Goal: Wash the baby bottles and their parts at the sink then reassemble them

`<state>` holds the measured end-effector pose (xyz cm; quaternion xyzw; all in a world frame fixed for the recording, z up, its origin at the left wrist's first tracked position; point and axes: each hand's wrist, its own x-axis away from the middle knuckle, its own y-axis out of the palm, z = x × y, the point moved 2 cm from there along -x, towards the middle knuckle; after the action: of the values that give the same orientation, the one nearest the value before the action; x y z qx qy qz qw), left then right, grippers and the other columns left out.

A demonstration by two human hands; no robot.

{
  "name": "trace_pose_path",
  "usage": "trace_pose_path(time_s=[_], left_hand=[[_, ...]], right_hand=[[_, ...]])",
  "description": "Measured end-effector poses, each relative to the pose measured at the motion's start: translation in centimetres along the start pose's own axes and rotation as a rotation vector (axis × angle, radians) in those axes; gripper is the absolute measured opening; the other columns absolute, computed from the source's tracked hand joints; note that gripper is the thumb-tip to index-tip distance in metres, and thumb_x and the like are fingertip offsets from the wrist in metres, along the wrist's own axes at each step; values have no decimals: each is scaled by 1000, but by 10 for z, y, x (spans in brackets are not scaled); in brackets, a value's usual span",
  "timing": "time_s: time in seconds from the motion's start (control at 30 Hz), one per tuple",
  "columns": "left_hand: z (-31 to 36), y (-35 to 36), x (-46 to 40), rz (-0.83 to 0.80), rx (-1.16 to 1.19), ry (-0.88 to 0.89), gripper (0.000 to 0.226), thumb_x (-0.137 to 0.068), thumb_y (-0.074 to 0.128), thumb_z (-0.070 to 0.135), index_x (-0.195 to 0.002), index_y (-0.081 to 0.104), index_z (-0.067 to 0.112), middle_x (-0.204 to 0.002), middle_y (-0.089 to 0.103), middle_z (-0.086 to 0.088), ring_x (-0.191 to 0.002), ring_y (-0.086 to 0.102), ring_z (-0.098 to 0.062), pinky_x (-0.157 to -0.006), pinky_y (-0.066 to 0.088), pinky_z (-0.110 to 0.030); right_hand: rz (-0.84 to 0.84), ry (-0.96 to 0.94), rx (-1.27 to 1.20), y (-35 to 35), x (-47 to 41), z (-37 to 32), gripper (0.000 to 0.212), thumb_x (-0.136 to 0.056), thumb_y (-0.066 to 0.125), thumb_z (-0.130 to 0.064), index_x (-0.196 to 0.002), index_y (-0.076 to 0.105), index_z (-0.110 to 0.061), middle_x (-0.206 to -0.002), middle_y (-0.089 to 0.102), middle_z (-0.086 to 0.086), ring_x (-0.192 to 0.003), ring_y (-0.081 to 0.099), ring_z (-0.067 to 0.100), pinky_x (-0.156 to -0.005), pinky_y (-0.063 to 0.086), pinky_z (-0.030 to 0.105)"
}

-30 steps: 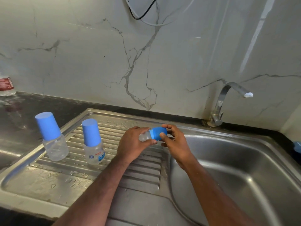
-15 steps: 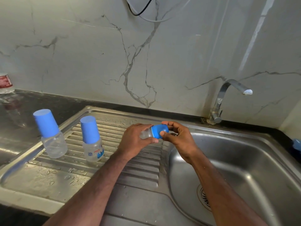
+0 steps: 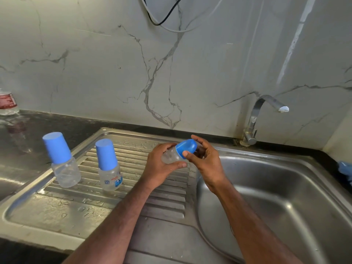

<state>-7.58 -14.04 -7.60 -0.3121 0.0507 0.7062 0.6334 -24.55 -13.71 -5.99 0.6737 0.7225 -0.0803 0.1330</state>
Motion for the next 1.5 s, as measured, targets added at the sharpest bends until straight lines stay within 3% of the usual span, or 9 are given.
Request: trace_pose_path(time_s=[0.1, 0.23, 0.33, 0.5, 0.67, 0.8, 1.03, 1.2, 1.5], left_hand=[[-4, 1, 3, -23, 73, -27, 62, -62, 92, 38, -116, 66, 26, -111, 68, 5, -104, 66, -16, -87, 55, -32], [3, -3, 12, -39, 105, -25, 55, -70, 88, 27, -118, 63, 21, -109, 69, 3, -101, 67, -17, -83, 55, -26], [4, -6, 24, -36, 51, -51, 55, -69, 90, 17, -118, 64, 19, -105, 70, 6, -96, 66, -10, -81, 53, -22], [9, -28, 46, 8, -187, -43, 62, -64, 94, 33, -117, 65, 19, -105, 68, 10, -97, 63, -5, -79, 48, -16], [7, -55, 66, 47, -416, -38, 23, -76, 84, 25, -75, 63, 19, -67, 62, 10, -62, 58, -6, -58, 49, -27], [-1, -73, 76, -28, -565, -43, 32, -79, 72, 16, -58, 52, 29, -51, 53, 13, -50, 51, -4, -53, 42, -25], [1, -93, 84, -132, -568, -52, 42, -83, 72, 14, -54, 49, 33, -51, 54, 12, -53, 54, -7, -52, 37, -19], [6, -103, 88, -170, -581, -87, 30, -86, 74, 18, -61, 59, 27, -58, 59, 12, -56, 55, -6, -55, 40, -19], [19, -108, 91, -185, -577, -98, 18, -86, 75, 19, -70, 68, 17, -65, 63, 13, -64, 60, -5, -59, 42, -18]], right_hand=[[-62, -35, 90, 6, 7, 4, 58, -79, 84, -7, -130, 60, -21, -113, 72, 1, -106, 68, 16, -95, 58, 40], [-145, -18, 49, 9, 12, 3, 73, -80, 82, -4, -139, 50, -34, -117, 69, 4, -105, 69, 25, -86, 61, 40], [-169, 37, -12, 10, 15, 2, 63, -82, 81, -2, -133, 52, -22, -113, 71, 13, -100, 71, 31, -84, 61, 44], [-86, 26, 46, 12, 16, -7, 42, -84, 81, -12, -120, 61, -20, -109, 73, 6, -103, 70, 26, -81, 59, 32], [-129, -24, 278, 29, 26, -9, 52, -78, 86, -15, -122, 59, -19, -110, 68, 1, -96, 67, 21, -84, 59, 33], [-194, -60, 381, 46, 33, -8, 53, -77, 87, -22, -122, 58, -23, -110, 65, -8, -97, 65, 12, -81, 56, 24], [-248, -36, 515, 59, 34, -8, 55, -77, 86, -33, -123, 55, -31, -112, 64, -9, -97, 64, 13, -84, 55, 32], [-284, -31, 558, 59, 35, -11, 53, -79, 85, -33, -123, 55, -29, -113, 62, -8, -96, 62, 11, -83, 53, 27], [-300, -8, 626, 60, 35, -15, 58, -77, 86, -37, -124, 53, -27, -116, 62, -4, -97, 61, 12, -91, 56, 36]])
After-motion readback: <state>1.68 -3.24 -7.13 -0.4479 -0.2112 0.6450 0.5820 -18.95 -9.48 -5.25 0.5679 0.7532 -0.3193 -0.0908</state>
